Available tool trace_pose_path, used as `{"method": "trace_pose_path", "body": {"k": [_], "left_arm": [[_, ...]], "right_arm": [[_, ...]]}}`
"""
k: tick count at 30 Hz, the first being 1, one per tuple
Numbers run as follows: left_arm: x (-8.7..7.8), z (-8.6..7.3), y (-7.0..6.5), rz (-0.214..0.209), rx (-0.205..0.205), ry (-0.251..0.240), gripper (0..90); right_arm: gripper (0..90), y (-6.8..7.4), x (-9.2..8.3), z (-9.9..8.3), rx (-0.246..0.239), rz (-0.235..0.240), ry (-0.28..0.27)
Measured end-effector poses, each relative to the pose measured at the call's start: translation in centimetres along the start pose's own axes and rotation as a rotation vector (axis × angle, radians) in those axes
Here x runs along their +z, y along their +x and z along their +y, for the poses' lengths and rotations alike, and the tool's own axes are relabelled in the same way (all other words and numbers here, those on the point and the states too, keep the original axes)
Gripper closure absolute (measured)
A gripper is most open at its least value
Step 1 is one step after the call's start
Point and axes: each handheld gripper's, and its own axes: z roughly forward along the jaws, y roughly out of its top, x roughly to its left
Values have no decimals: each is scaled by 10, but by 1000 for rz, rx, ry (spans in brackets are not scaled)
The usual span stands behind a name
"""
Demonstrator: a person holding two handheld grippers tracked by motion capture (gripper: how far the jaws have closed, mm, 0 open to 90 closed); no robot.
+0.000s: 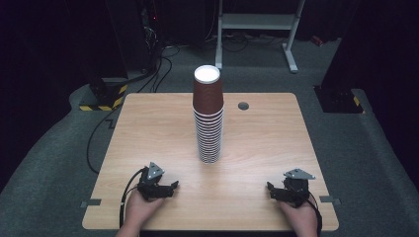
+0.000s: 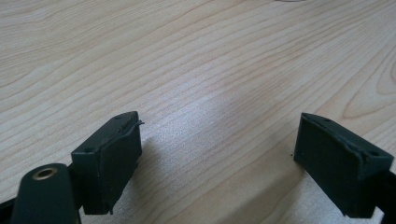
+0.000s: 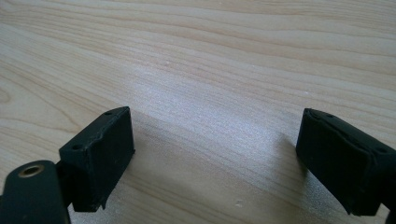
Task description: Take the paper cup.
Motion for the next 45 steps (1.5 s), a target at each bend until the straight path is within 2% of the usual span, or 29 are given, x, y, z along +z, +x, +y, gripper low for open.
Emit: {"method": "trace_pose_path", "body": {"k": [11, 20, 21, 23, 25, 26, 30, 40, 42, 44, 45], "left_arm": [[-1, -1, -1, -2, 5, -2, 164], [0, 1, -2, 14, -2, 15, 117], [-1, 2, -4, 26, 16, 20, 116], [-4, 2, -11, 24, 49, 15, 110], [-7, 3, -17, 36, 99, 9, 110], [-8, 3, -20, 34, 107, 3, 109], [-13, 7, -24, -7, 101, -32, 108], [-18, 11, -27, -60, 81, -85, 112], [-20, 13, -26, -88, 57, -108, 112], [-25, 15, -23, -147, 7, -153, 111], [-26, 15, -22, -157, -5, -167, 111]], "right_arm": [[111, 0, 0, 0, -2, 1, -1], [115, 0, 0, 0, -2, 0, -2], [116, 0, 0, 0, -2, -1, -2], [116, 0, 0, 0, 0, 0, -2], [116, 0, 0, 0, -1, -1, -2], [116, 0, 0, 0, -1, -1, -2], [117, 0, 0, 0, 0, 0, -2], [121, 0, 0, 0, -2, 1, -2], [121, 0, 0, 0, -2, 1, -2], [122, 1, 0, 0, -2, 1, -3], [122, 1, 0, 0, -1, 0, -3]]}}
